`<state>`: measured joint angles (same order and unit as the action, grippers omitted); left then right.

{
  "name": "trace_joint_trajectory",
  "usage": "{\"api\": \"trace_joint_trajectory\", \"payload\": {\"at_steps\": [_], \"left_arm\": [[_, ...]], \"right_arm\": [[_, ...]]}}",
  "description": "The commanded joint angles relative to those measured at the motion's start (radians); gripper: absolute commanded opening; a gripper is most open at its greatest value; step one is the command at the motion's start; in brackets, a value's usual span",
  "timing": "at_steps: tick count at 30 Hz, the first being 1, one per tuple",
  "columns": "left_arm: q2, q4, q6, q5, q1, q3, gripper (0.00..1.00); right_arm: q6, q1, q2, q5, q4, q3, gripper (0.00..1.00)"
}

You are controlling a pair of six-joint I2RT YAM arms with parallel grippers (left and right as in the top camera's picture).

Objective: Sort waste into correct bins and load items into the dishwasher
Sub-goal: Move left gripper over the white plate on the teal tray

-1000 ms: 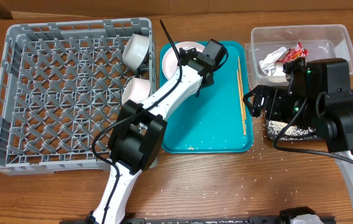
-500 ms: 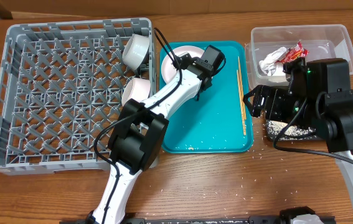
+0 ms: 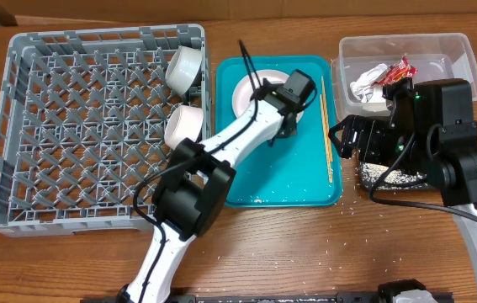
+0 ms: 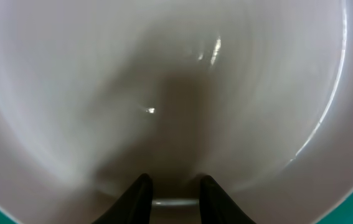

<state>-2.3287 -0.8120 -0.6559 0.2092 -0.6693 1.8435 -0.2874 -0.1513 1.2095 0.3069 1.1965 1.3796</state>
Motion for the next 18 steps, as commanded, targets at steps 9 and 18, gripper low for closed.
{"api": "trace_joint_trajectory", "payload": {"at_steps": [9,18], "left_arm": [[-0.019,0.000,0.129,-0.091,-0.074,0.023,0.43],[-0.005,-0.259,0.060,-0.092,0.051,0.253,0.45]], "right_arm": [[0.004,0.001,-0.003,-0.003,-0.006,0.013,1.00],[0.003,0.001,-0.003,-0.003,-0.006,0.013,1.00]]}}
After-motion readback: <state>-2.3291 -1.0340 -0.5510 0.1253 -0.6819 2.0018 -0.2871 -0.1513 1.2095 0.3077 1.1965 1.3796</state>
